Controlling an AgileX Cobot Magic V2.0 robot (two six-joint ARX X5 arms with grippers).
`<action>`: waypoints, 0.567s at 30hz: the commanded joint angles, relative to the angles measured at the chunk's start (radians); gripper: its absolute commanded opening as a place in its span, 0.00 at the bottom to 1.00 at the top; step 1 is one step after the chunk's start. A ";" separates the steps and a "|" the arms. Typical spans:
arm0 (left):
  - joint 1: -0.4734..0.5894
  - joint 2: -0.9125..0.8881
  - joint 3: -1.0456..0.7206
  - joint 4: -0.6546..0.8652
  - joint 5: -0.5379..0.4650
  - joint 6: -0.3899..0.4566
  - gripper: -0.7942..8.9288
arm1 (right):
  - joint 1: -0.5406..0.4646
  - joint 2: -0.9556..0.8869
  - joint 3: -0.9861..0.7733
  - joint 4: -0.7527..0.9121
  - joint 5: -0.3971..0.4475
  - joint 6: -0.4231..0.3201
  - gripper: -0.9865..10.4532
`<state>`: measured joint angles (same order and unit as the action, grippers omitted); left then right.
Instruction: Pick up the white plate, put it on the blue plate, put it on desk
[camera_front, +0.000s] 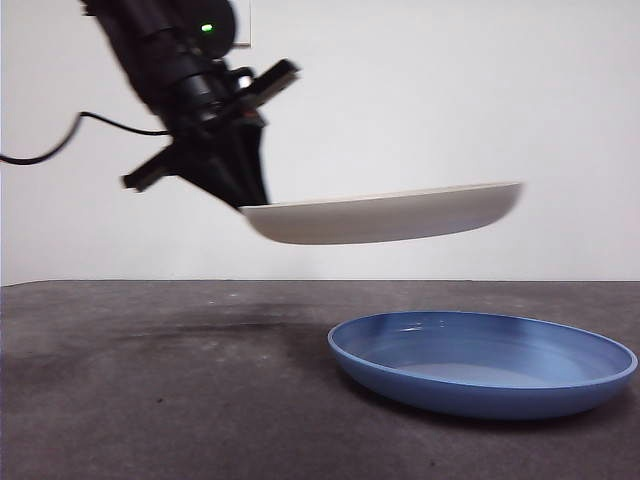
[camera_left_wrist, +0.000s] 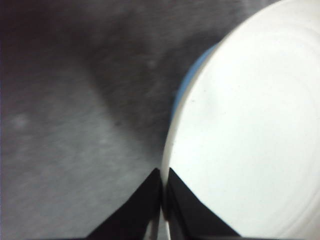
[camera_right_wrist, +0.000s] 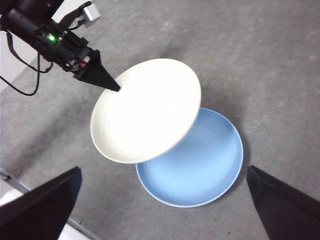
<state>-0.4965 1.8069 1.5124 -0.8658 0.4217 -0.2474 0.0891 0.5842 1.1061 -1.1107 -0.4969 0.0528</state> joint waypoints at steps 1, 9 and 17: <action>-0.033 0.077 0.065 -0.015 0.001 -0.021 0.09 | 0.000 -0.011 0.021 0.005 0.001 -0.013 0.61; -0.103 0.248 0.249 -0.105 -0.037 -0.024 0.09 | 0.012 -0.038 0.021 0.003 0.001 -0.013 0.61; -0.140 0.341 0.326 -0.134 -0.049 -0.023 0.09 | 0.034 -0.039 0.021 0.002 0.001 -0.013 0.61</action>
<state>-0.6273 2.1197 1.8076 -1.0000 0.3714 -0.2646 0.1188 0.5438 1.1065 -1.1137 -0.4965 0.0486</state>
